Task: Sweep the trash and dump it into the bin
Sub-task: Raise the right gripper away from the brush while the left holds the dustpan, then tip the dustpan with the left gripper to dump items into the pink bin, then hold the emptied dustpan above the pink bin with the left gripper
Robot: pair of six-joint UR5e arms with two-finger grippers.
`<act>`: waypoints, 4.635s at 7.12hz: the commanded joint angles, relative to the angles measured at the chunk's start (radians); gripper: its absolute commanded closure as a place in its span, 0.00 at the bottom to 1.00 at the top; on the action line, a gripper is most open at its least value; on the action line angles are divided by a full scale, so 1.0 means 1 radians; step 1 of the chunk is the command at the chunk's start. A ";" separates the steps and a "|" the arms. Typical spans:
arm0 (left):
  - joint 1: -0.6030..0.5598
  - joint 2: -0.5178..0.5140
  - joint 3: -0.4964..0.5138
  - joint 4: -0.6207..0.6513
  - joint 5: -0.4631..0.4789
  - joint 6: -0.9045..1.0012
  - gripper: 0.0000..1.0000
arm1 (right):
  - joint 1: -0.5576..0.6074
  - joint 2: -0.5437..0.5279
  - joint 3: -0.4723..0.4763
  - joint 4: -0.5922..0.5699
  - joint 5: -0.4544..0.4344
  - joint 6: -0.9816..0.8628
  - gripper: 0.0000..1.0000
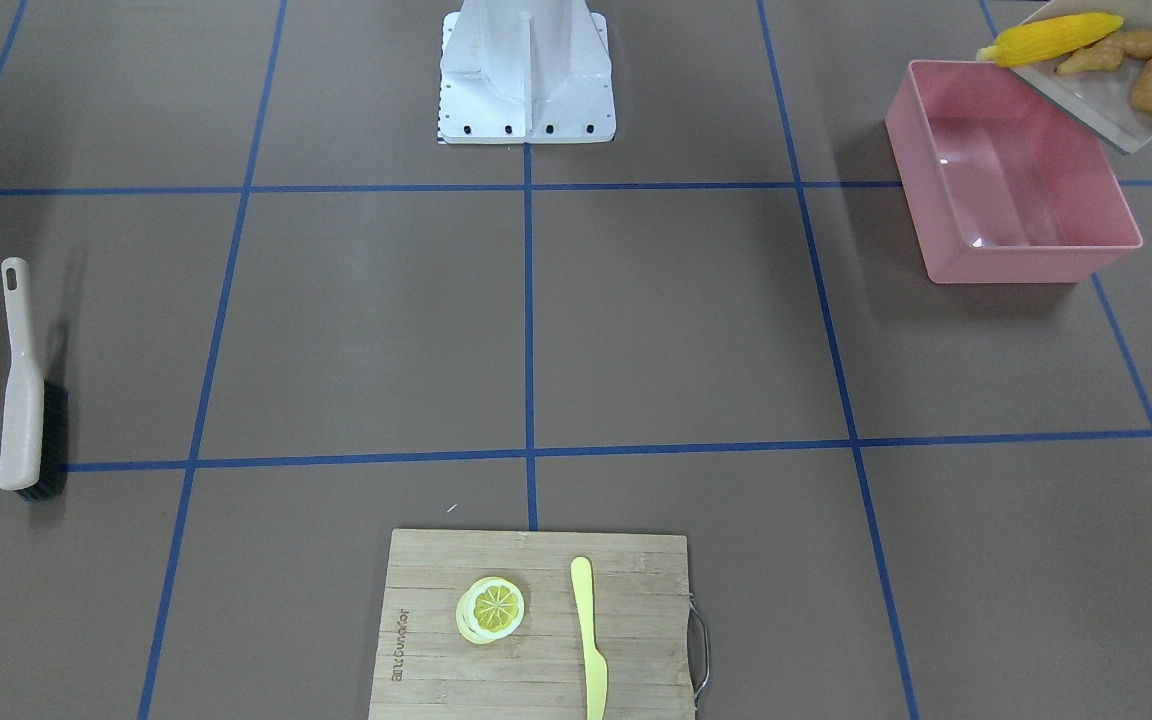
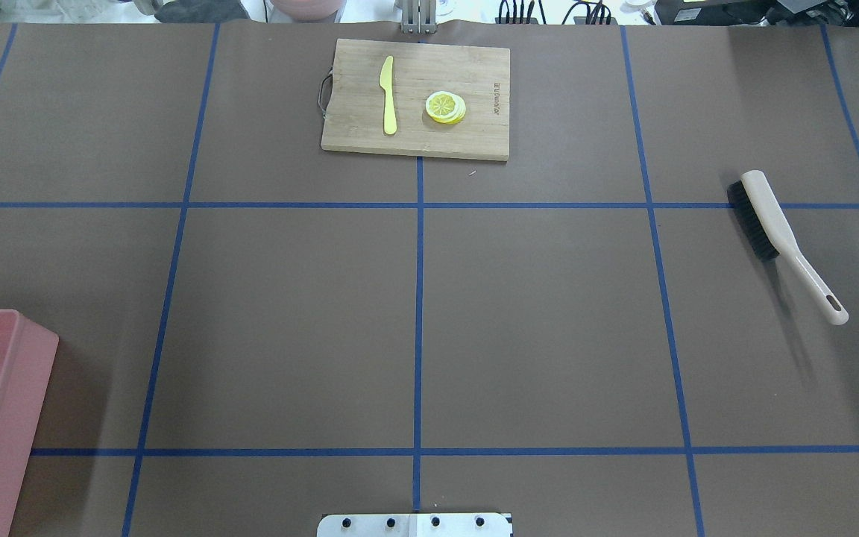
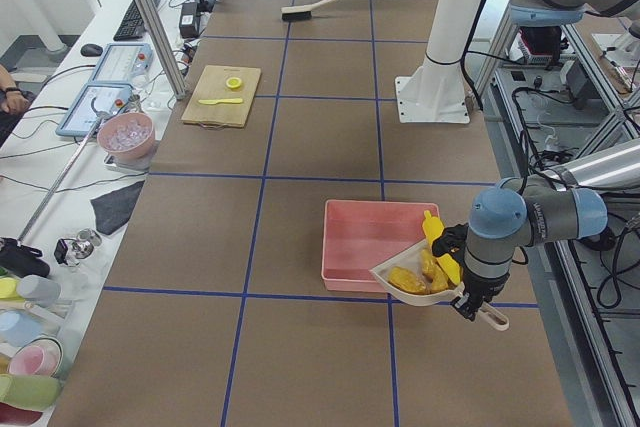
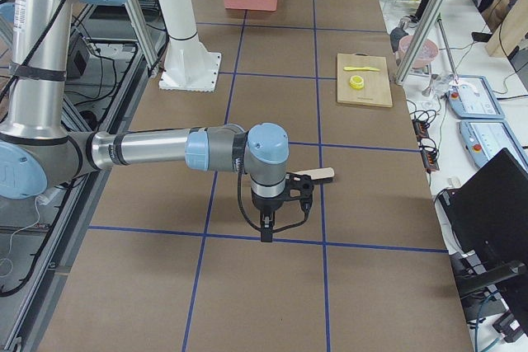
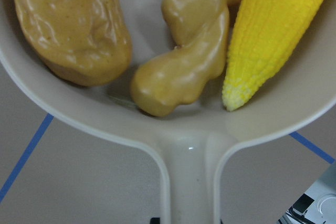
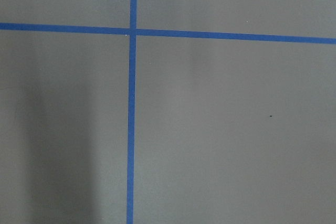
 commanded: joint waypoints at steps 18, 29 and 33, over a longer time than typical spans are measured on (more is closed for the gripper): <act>0.238 -0.048 -0.188 0.343 0.275 -0.108 1.00 | 0.000 0.000 -0.004 0.000 0.002 0.000 0.00; 0.088 -0.047 -0.337 0.429 0.235 -0.486 1.00 | 0.000 0.000 -0.004 -0.001 0.003 0.002 0.00; 0.060 -0.191 -0.312 0.453 0.113 -0.704 1.00 | 0.000 0.000 -0.004 -0.001 0.005 0.002 0.00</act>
